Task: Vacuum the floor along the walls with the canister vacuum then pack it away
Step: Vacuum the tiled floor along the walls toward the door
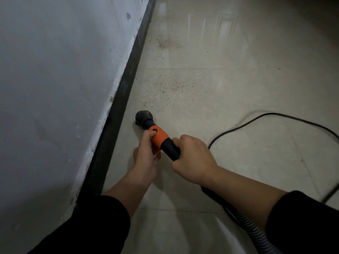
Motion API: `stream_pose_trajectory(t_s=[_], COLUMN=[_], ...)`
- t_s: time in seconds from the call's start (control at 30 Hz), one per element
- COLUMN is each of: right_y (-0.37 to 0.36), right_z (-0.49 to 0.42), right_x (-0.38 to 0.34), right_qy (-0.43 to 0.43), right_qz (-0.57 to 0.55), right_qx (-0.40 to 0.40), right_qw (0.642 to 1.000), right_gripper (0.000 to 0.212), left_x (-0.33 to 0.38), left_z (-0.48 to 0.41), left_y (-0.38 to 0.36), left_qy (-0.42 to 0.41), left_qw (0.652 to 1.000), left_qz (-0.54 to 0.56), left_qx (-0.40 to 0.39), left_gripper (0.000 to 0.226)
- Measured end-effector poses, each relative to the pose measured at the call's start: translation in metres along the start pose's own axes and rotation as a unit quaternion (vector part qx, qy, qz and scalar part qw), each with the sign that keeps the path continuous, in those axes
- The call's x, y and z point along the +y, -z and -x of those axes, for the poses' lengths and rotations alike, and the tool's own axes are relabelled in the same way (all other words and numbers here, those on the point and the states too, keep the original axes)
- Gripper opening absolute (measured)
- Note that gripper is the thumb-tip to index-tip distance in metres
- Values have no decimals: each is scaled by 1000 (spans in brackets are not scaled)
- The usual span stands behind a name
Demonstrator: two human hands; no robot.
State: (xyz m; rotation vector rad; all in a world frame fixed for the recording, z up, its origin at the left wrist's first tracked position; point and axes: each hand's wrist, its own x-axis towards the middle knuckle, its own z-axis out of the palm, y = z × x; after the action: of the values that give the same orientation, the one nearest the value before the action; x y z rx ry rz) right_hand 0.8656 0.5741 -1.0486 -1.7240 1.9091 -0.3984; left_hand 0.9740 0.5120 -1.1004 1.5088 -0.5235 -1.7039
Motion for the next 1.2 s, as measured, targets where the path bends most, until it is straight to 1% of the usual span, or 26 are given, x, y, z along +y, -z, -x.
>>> stream_pose_trajectory(t_s=[0.1, 0.17, 0.3, 0.53, 0.77, 0.9, 1.2], right_y=[5, 7, 10, 13, 6, 1, -2], right_z=[5, 9, 15, 21, 21, 19, 14], right_x=[5, 9, 14, 18, 10, 4, -8], right_qy=[-11, -19, -34, -42, -34, -27, 8], right_qz=[0, -3, -7, -16, -28, -35, -39], right_qx=[3, 8, 19, 19, 1, -7, -35], right_qw=[1000, 1000, 999, 999, 999, 999, 999], right_gripper=[24, 24, 24, 22, 20, 17, 12], left_x=[-3, -6, -11, -15, -12, -9, -2], left_z=[1, 3, 5, 10, 13, 15, 14], left_y=[-7, -12, -18, -19, -5, 5, 23], left_qy=[7, 9, 13, 18, 13, 10, 3], left_qw=[1000, 1000, 1000, 999, 1000, 1000, 1000], left_qz=[-7, -9, -13, -27, -22, -18, -8], left_qx=[-4, -9, -9, -9, 11, 19, 30], left_gripper=[21, 19, 21, 36, 35, 41, 42])
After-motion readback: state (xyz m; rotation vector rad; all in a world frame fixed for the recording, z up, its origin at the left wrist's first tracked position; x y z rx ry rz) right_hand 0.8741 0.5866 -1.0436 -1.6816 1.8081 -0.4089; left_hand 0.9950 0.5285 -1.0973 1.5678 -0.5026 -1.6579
